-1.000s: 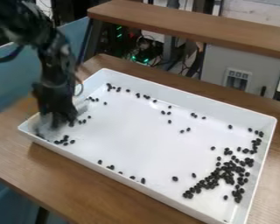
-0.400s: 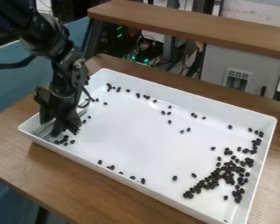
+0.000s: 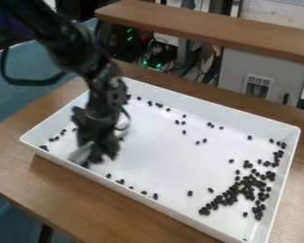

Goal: Sweep into pile

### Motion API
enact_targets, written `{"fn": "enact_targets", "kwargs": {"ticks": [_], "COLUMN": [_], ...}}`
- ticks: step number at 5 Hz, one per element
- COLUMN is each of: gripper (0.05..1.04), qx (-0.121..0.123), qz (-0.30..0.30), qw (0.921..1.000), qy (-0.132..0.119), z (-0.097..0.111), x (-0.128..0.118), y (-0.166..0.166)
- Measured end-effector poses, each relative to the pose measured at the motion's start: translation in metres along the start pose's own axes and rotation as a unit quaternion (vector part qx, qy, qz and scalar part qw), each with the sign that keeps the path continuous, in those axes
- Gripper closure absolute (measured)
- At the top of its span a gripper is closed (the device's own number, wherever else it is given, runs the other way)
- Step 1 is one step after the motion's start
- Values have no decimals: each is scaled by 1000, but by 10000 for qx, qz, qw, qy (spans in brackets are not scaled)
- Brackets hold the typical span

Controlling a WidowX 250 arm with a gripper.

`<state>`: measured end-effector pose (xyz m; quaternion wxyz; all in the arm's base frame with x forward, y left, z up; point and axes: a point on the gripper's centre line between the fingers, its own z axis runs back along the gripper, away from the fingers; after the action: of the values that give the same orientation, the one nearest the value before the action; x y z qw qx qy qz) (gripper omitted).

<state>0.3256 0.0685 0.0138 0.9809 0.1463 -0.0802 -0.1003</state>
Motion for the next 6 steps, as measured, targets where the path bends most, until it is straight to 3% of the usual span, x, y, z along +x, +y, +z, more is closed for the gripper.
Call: {"fn": "enact_targets", "kwargs": {"ticks": [1,2,3,4,6], "gripper": [704,704,704,704,704], "qx": [-494,-781,-1054,-1104,-506], "qz": [-104,-446,-483,-403,190], "qw": [9987,9958,9923,9919,9981], "qy": [-89,-155,-428,-478,-288], "z": [15,37,56,64,49], "x": [12,34,56,67,58], "y": [-45,-91,-106,-99,-21]}}
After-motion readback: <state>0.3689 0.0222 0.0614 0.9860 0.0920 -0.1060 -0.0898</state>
